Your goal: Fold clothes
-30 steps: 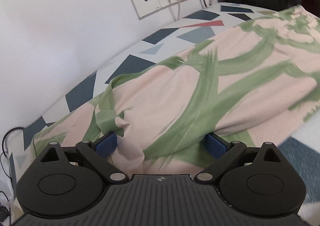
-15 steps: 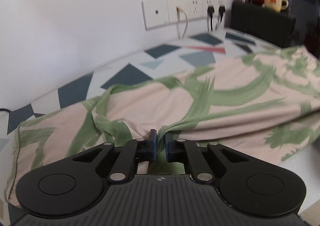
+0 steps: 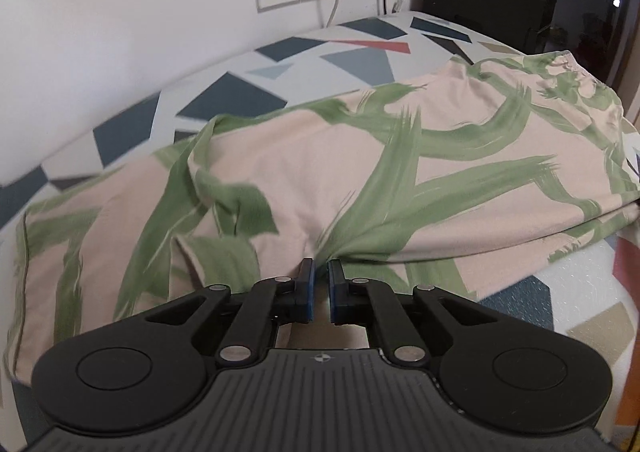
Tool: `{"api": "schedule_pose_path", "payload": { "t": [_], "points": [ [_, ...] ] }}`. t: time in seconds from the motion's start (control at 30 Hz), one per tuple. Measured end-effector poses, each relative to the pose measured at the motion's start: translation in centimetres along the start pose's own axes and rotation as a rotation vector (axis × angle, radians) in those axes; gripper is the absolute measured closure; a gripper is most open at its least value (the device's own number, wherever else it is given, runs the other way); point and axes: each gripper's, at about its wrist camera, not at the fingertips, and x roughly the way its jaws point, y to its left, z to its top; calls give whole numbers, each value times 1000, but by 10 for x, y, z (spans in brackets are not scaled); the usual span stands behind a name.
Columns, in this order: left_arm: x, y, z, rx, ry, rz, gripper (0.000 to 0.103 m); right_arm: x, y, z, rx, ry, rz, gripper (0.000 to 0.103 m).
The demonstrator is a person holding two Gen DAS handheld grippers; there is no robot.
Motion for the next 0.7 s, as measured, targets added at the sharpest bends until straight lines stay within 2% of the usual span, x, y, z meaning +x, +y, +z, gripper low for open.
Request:
{"api": "schedule_pose_path", "payload": {
  "t": [0.1, 0.17, 0.2, 0.23, 0.27, 0.33, 0.4, 0.5, 0.6, 0.63, 0.7],
  "points": [
    [-2, 4, -5, -33, 22, -1, 94, -2, -3, 1, 1, -8, -7, 98],
    [-6, 2, -7, -42, 30, -2, 84, -2, -7, 5, -9, -19, -18, 98],
    [-9, -1, -8, -38, 31, -2, 68, 0, -12, 8, 0, -20, -23, 98],
    [-12, -4, -8, -31, 23, -5, 47, 4, -19, 13, 25, -16, -25, 98],
    [-16, -7, -8, -25, 12, -8, 42, 8, -26, 17, 62, -8, -29, 98],
    [-27, -13, -8, -4, -29, -27, 38, 16, -42, 26, 156, 14, -42, 97],
    [-38, -17, -7, 3, -70, -12, 33, 18, -49, 30, 171, 15, -63, 97],
    [-50, -2, -6, -108, -110, 14, 25, 17, -49, 35, 100, -2, -97, 97],
    [-54, 22, -11, -217, -104, 63, 24, 21, -53, 44, 109, -9, -147, 97],
    [-54, 29, -14, -238, -101, 87, 24, 23, -56, 47, 142, -11, -169, 95],
    [-55, 40, -20, -272, -95, 142, 24, 26, -62, 51, 230, 2, -247, 76]
  ]
}}
